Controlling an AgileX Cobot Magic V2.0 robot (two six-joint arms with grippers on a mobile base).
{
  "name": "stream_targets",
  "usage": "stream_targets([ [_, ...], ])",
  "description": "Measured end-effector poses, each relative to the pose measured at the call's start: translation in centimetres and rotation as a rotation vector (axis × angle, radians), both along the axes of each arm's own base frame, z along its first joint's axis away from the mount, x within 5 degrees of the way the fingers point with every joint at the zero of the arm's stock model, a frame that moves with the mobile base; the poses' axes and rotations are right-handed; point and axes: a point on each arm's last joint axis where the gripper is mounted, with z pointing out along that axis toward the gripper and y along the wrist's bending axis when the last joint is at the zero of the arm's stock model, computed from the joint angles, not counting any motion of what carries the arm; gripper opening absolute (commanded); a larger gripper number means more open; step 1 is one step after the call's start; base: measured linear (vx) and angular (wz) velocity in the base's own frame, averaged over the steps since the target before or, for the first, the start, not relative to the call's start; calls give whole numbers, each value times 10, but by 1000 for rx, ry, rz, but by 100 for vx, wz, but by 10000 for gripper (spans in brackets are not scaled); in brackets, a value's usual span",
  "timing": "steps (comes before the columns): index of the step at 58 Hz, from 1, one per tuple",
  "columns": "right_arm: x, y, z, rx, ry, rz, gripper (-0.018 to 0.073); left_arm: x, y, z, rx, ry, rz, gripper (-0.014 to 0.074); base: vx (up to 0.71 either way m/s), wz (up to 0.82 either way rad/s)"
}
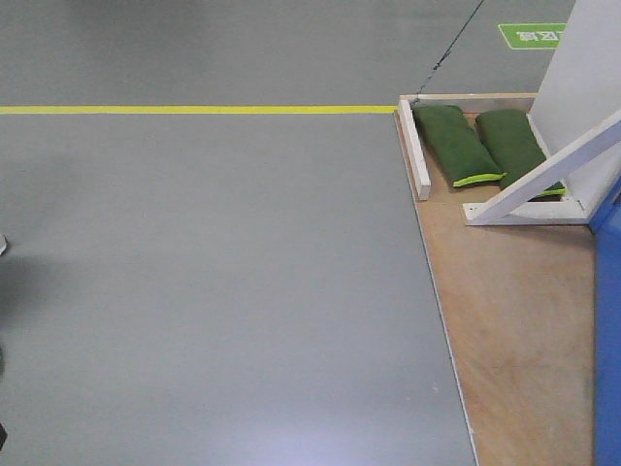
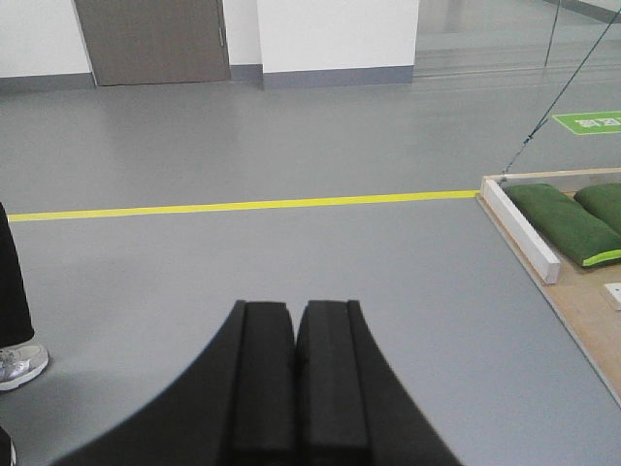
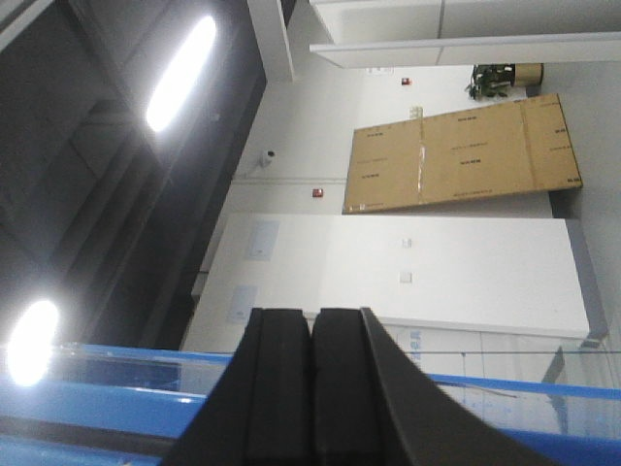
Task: Move to blue door and open it
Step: 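Push the blue door panel with the right gripper to swing it open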
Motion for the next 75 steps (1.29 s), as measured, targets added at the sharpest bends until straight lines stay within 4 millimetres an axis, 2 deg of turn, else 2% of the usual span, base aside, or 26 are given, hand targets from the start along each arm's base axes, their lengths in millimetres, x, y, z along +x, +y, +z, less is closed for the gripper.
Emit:
stream_targets([
  [18, 3, 21, 7, -39, 95, 102, 1, 0, 0, 0, 0, 0, 0, 73, 0, 0],
  [33, 10, 53, 16, -78, 166, 244, 1, 0, 0, 0, 0, 0, 0, 73, 0, -1],
  [45, 20, 85, 19, -90, 222, 454, 1, 0, 0, 0, 0, 0, 0, 73, 0, 0],
  [75, 98, 183, 23, -193, 249, 1074, 1, 0, 0, 0, 0, 0, 0, 73, 0, 0],
])
